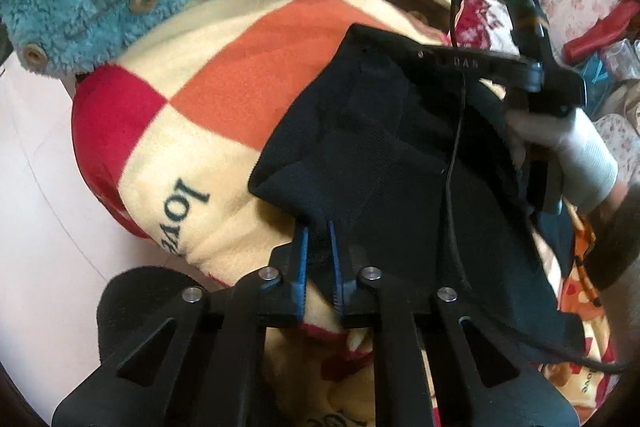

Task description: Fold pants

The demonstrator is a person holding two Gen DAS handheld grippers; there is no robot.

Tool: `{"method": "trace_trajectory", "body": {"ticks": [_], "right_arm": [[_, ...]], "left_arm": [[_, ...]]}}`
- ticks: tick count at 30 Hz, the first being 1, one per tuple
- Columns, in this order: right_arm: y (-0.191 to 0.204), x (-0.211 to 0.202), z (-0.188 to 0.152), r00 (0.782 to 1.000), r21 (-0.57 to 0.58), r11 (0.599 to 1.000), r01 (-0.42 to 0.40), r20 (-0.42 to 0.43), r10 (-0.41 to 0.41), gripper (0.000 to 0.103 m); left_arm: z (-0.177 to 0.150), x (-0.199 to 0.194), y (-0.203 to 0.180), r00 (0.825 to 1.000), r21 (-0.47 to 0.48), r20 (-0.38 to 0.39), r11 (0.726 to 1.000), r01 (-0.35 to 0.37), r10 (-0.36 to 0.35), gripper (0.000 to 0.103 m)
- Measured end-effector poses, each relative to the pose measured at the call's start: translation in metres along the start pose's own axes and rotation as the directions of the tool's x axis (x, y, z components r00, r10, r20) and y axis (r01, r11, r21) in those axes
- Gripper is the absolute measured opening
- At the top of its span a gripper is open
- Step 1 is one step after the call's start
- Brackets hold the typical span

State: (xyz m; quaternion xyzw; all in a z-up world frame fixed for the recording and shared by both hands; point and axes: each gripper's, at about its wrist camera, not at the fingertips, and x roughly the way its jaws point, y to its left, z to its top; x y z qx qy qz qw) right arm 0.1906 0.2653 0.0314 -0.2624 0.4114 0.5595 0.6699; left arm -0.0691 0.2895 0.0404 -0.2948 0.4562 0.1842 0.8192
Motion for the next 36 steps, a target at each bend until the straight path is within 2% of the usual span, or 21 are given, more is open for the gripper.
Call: {"method": "trace_trajectory", "body": {"ticks": [2, 10, 17, 20, 23, 24, 27, 29, 30, 31, 32, 33, 36], "right_arm": [[0.004, -0.012, 0.000, 0.999, 0.008, 1.000, -0.012, 0.030, 0.012, 0.009], [0.025, -0.039, 0.022, 0.992, 0.018, 0.999, -0.029, 0.127, 0.027, 0.007], [0.042, -0.024, 0.048, 0.984, 0.029, 0.998, -0.054, 0.172, 0.048, 0.007], [0.042, -0.016, 0.052, 0.981, 0.055, 0.997, -0.049, 0.192, 0.037, 0.007], [0.034, 0.006, 0.049, 0.987, 0.098, 0.995, -0.004, 0.158, -0.012, 0.012], [0.031, 0.013, 0.047, 0.992, 0.123, 0.992, -0.021, 0.127, 0.005, 0.013], [0.028, 0.013, 0.044, 0.996, 0.168, 0.984, -0.055, 0.078, 0.043, 0.025], [0.033, -0.009, 0.038, 0.994, 0.136, 0.989, -0.055, 0.099, 0.042, 0.036], [0.034, -0.020, 0.034, 0.993, 0.127, 0.991, -0.051, 0.111, 0.037, 0.037], [0.035, -0.035, 0.028, 0.990, 0.122, 0.991, -0.050, 0.134, 0.034, 0.038], [0.035, -0.054, 0.017, 0.985, 0.130, 0.990, -0.061, 0.170, 0.039, 0.038], [0.035, -0.069, 0.006, 0.980, 0.142, 0.987, -0.072, 0.194, 0.043, 0.038], [0.033, -0.115, -0.043, 0.967, 0.214, 0.974, -0.067, 0.253, 0.011, 0.040]], "left_arm": [[0.003, -0.009, -0.003, 1.000, 0.018, 0.029, 1.000, 0.011, -0.012, 0.007], [0.005, -0.023, 0.001, 0.998, 0.013, 0.051, 1.000, 0.021, -0.022, 0.007], [0.006, -0.037, 0.017, 0.996, -0.028, 0.092, 1.000, -0.008, 0.010, 0.006], [0.003, -0.032, 0.027, 0.997, -0.050, 0.072, 0.998, -0.029, 0.033, 0.006], [-0.007, -0.025, 0.030, 0.998, -0.065, 0.037, 0.997, -0.049, 0.052, 0.007], [-0.010, -0.024, 0.030, 0.998, -0.061, 0.032, 0.997, -0.055, 0.057, 0.007], [-0.012, -0.025, 0.031, 0.996, -0.053, 0.026, 0.995, -0.084, 0.086, 0.012], [-0.012, -0.033, 0.034, 0.993, -0.050, 0.036, 0.993, -0.108, 0.110, 0.020], [-0.011, -0.036, 0.034, 0.991, -0.049, 0.047, 0.992, -0.120, 0.123, 0.028], [-0.011, -0.043, 0.033, 0.988, -0.041, 0.068, 0.989, -0.139, 0.142, 0.041], [-0.010, -0.046, 0.033, 0.988, -0.031, 0.074, 0.990, -0.134, 0.136, 0.045], [-0.012, -0.051, 0.033, 0.990, -0.029, 0.076, 0.992, -0.120, 0.122, 0.049], [-0.014, -0.055, 0.029, 0.992, -0.016, 0.068, 0.995, -0.103, 0.104, 0.049]]}}
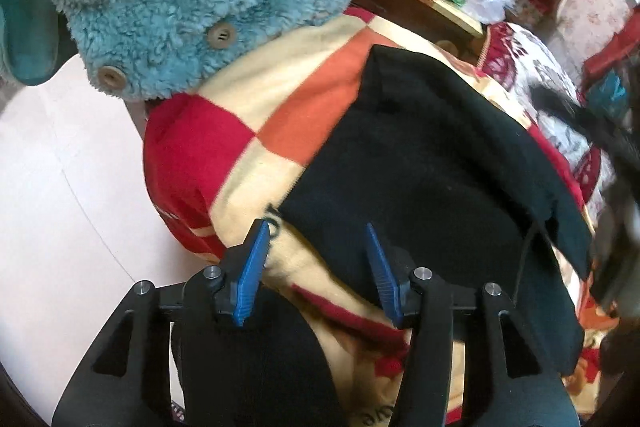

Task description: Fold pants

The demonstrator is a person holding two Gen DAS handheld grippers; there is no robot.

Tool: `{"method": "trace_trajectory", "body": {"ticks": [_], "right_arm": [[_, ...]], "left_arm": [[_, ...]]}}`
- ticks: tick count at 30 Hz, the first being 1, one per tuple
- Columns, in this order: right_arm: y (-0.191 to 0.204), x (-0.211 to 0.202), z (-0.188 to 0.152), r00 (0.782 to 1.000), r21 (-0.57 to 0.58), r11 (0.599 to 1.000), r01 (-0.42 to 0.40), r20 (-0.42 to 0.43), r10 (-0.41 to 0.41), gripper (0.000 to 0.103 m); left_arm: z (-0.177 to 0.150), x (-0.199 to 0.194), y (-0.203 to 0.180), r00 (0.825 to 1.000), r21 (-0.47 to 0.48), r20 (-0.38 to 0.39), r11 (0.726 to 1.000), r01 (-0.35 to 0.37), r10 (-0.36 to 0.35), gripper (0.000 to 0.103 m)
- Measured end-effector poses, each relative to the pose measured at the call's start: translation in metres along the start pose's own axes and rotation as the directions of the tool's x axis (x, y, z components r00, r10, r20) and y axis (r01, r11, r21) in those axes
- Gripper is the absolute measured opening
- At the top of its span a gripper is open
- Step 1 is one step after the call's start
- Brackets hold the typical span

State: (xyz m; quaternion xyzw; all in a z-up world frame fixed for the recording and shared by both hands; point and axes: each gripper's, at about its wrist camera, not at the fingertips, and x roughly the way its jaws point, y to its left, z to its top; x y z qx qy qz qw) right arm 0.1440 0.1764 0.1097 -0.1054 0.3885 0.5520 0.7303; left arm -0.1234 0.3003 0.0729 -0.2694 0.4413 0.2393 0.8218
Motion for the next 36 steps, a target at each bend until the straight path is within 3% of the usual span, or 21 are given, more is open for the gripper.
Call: {"method": "trace_trajectory", "body": {"ticks": [5, 10, 16, 19, 21, 24, 26, 32, 36], "right_arm": [[-0.017, -0.074, -0.075, 0.992, 0.089, 0.989, 0.118, 0.024, -0.120, 0.040], [-0.039, -0.146, -0.165, 0.967, 0.248, 0.936, 0.248, -0.001, -0.256, 0.040], [-0.069, -0.220, -0.260, 0.913, 0.449, 0.801, 0.396, -0.097, -0.397, 0.040], [-0.083, -0.254, -0.290, 0.866, 0.515, 0.712, 0.477, -0.138, -0.481, 0.040], [-0.092, -0.268, -0.301, 0.870, 0.574, 0.682, 0.454, -0.120, -0.478, 0.041], [-0.106, -0.273, -0.314, 0.899, 0.657, 0.654, 0.375, -0.086, -0.429, 0.041], [-0.108, -0.265, -0.315, 0.911, 0.672, 0.654, 0.348, -0.077, -0.406, 0.041], [-0.098, -0.235, -0.301, 0.936, 0.626, 0.715, 0.310, -0.070, -0.345, 0.041], [-0.103, -0.220, -0.271, 0.938, 0.580, 0.756, 0.302, -0.041, -0.343, 0.045]], "left_arm": [[-0.004, 0.000, -0.035, 0.996, 0.065, -0.035, 0.995, 0.080, -0.078, 0.049], [-0.015, 0.003, -0.083, 0.988, 0.169, -0.063, 0.974, 0.153, -0.144, 0.049], [-0.033, 0.021, -0.144, 0.974, 0.308, -0.140, 0.927, 0.214, -0.178, 0.049], [-0.043, 0.029, -0.169, 0.975, 0.382, -0.144, 0.899, 0.212, -0.169, 0.049], [-0.046, 0.033, -0.179, 0.982, 0.422, -0.109, 0.888, 0.184, -0.152, 0.049], [-0.047, 0.035, -0.187, 0.980, 0.433, -0.109, 0.880, 0.196, -0.164, 0.049], [-0.047, 0.034, -0.189, 0.977, 0.428, -0.111, 0.879, 0.211, -0.180, 0.049], [-0.043, 0.035, -0.194, 0.977, 0.437, -0.120, 0.874, 0.214, -0.179, 0.049], [-0.027, 0.039, -0.192, 0.964, 0.401, -0.154, 0.878, 0.260, -0.215, 0.049]]}}
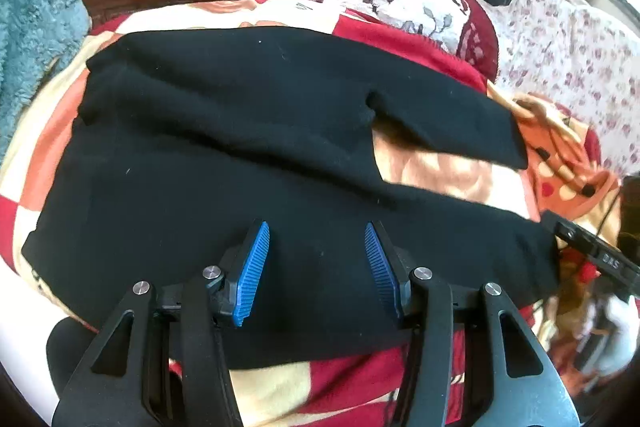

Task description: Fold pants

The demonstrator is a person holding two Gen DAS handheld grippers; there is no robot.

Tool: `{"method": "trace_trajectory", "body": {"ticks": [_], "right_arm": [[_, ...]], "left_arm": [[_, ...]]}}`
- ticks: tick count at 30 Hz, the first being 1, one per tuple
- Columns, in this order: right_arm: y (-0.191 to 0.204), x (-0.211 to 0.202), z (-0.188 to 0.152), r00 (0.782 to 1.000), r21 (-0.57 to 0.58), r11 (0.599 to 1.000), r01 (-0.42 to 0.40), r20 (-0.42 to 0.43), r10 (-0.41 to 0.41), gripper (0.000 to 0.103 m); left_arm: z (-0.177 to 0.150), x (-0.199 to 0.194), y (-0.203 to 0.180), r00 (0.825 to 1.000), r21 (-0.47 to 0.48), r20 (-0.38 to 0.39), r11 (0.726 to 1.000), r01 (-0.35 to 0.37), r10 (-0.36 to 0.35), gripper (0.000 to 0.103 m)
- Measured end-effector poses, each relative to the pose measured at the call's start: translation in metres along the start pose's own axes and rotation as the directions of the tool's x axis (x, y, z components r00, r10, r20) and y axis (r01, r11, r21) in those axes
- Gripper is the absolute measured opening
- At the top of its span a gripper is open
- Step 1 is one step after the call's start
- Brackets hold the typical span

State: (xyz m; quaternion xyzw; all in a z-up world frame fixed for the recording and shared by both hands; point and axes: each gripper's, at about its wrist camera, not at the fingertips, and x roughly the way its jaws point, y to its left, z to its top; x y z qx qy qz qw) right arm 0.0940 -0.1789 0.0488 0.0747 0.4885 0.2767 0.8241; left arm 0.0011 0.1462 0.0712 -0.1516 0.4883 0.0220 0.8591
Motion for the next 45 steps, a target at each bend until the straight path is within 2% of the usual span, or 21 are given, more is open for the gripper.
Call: {"method": "trace_trajectory", "body": {"ticks": [1, 5, 8, 10, 13, 16, 20, 23, 26, 28, 30, 32, 34, 36, 40, 43, 45], "right_arm": [[0.002, 0.004, 0.007, 1.000, -0.003, 1.000, -0.005, 0.005, 0.005, 0.050], [0.008, 0.020, 0.038, 1.000, -0.026, 0.999, -0.021, 0.006, 0.021, 0.050], [0.016, 0.031, 0.057, 0.999, -0.051, 0.998, -0.046, -0.006, 0.046, 0.050], [0.025, 0.039, 0.069, 0.997, -0.083, 0.993, -0.079, -0.018, 0.077, 0.050], [0.041, 0.053, 0.088, 0.992, -0.169, 0.978, -0.122, -0.041, 0.117, 0.050], [0.060, 0.071, 0.112, 0.989, -0.312, 0.939, -0.145, -0.070, 0.130, 0.050], [0.073, 0.105, 0.146, 0.977, -0.394, 0.898, -0.194, -0.156, 0.143, 0.050], [0.077, 0.130, 0.160, 0.968, -0.433, 0.875, -0.217, -0.208, 0.138, 0.050], [0.080, 0.153, 0.169, 0.956, -0.492, 0.836, -0.243, -0.266, 0.121, 0.050], [0.081, 0.166, 0.176, 0.950, -0.533, 0.808, -0.252, -0.295, 0.102, 0.050], [0.082, 0.174, 0.180, 0.938, -0.559, 0.780, -0.282, -0.330, 0.102, 0.051], [0.084, 0.179, 0.184, 0.927, -0.597, 0.743, -0.303, -0.365, 0.085, 0.053], [0.085, 0.184, 0.188, 0.908, -0.612, 0.713, -0.342, -0.411, 0.083, 0.054], [0.086, 0.185, 0.190, 0.892, -0.617, 0.692, -0.376, -0.444, 0.088, 0.056], [0.085, 0.187, 0.197, 0.858, -0.586, 0.682, -0.438, -0.499, 0.123, 0.056], [0.086, 0.188, 0.201, 0.835, -0.553, 0.685, -0.474, -0.530, 0.150, 0.056], [0.087, 0.189, 0.202, 0.814, -0.534, 0.681, -0.501, -0.557, 0.162, 0.056]], "left_arm": [[0.005, 0.001, 0.004, 1.000, -0.012, -0.005, 1.000, 0.013, -0.013, 0.049], [0.019, 0.004, 0.011, 1.000, 0.006, 0.008, 1.000, -0.011, 0.011, 0.049], [0.024, 0.016, 0.018, 0.999, 0.000, -0.023, 1.000, -0.022, 0.022, 0.049], [0.023, 0.020, 0.020, 0.999, -0.005, -0.024, 1.000, -0.023, 0.022, 0.050], [0.019, 0.021, 0.014, 0.999, 0.043, -0.017, 0.998, -0.041, 0.042, 0.055], [0.016, 0.023, 0.015, 1.000, 0.054, -0.026, 0.998, -0.010, 0.012, 0.066], [0.016, 0.023, 0.017, 0.999, 0.056, -0.030, 0.998, 0.013, -0.012, 0.066], [0.022, 0.020, 0.022, 0.997, 0.066, -0.064, 0.997, 0.046, -0.042, 0.066], [0.035, 0.009, 0.035, 0.998, 0.049, -0.043, 0.998, 0.040, -0.038, 0.066], [0.052, 0.004, 0.043, 0.998, 0.090, -0.041, 0.995, 0.050, -0.047, 0.066], [0.071, 0.002, 0.051, 0.999, 0.151, -0.029, 0.988, 0.029, -0.025, 0.066], [0.094, 0.006, 0.058, 1.000, 0.244, -0.025, 0.970, 0.022, -0.016, 0.066], [0.116, 0.016, 0.067, 1.000, 0.350, -0.016, 0.937, 0.010, -0.005, 0.066], [0.137, 0.032, 0.076, 0.997, 0.431, -0.066, 0.901, 0.057, -0.032, 0.066], [0.165, 0.058, 0.091, 0.988, 0.501, -0.144, 0.857, 0.121, -0.055, 0.066], [0.180, 0.074, 0.097, 0.965, 0.500, -0.236, 0.838, 0.221, -0.114, 0.066], [0.184, 0.082, 0.097, 0.955, 0.522, -0.273, 0.815, 0.249, -0.117, 0.066]]}}
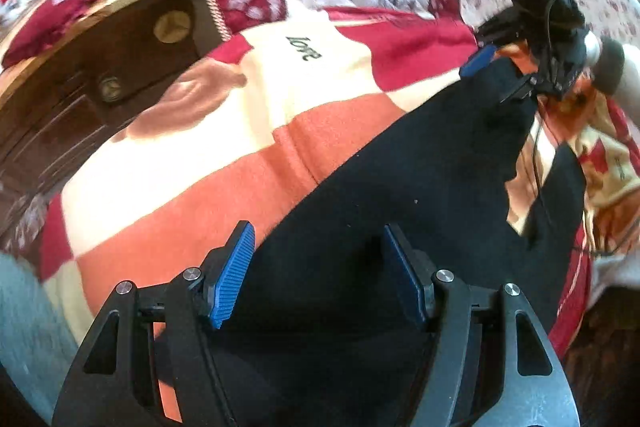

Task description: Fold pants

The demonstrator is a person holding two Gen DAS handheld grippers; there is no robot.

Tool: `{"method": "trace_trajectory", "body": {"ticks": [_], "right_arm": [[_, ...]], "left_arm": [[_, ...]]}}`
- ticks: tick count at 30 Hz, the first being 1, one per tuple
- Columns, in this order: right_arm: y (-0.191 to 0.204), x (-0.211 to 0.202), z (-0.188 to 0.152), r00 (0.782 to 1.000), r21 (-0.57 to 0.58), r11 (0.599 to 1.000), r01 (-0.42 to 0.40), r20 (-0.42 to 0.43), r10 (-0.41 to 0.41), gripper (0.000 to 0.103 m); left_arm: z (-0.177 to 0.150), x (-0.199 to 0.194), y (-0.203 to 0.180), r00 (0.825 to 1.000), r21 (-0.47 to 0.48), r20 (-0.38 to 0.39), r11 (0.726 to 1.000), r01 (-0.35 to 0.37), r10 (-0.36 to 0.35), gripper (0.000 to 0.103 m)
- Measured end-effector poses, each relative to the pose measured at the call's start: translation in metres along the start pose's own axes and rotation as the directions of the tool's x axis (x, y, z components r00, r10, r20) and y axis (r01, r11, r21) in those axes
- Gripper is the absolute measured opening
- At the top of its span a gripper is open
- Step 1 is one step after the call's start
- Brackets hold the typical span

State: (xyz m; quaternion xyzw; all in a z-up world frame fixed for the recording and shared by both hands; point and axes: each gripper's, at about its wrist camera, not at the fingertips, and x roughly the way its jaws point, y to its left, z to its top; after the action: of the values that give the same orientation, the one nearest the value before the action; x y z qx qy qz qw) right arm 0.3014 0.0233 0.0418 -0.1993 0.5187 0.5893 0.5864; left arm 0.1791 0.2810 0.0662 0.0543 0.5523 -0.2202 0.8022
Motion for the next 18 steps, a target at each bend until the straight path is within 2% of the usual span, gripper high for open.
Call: {"method": "trace_trajectory", "body": {"ticks": [4, 8, 12, 16, 18], "right_arm": [[0.002, 0.000, 0.001, 0.999, -0.031, 0.999, -0.035, -0.021, 0.035, 0.056], [0.002, 0.008, 0.008, 0.996, -0.048, 0.997, -0.067, -0.057, 0.064, 0.056], [0.002, 0.012, 0.009, 0.996, -0.090, 0.996, -0.023, -0.085, 0.016, 0.056], [0.003, 0.011, 0.016, 0.996, -0.120, 0.993, 0.010, -0.083, -0.020, 0.056], [0.003, 0.005, 0.020, 0.997, -0.145, 0.989, 0.015, -0.073, -0.025, 0.056]], "left_arm": [[0.008, 0.016, -0.004, 0.997, 0.078, -0.077, 0.996, 0.036, -0.030, 0.066], [0.011, 0.028, -0.005, 0.991, 0.117, -0.126, 0.991, 0.057, -0.042, 0.066], [0.014, 0.030, -0.002, 0.988, 0.106, -0.142, 0.991, 0.075, -0.059, 0.066], [0.018, 0.025, -0.004, 0.992, 0.164, -0.124, 0.986, 0.009, 0.011, 0.066], [0.020, 0.026, 0.000, 0.992, 0.159, -0.125, 0.987, 0.019, 0.001, 0.066]]}}
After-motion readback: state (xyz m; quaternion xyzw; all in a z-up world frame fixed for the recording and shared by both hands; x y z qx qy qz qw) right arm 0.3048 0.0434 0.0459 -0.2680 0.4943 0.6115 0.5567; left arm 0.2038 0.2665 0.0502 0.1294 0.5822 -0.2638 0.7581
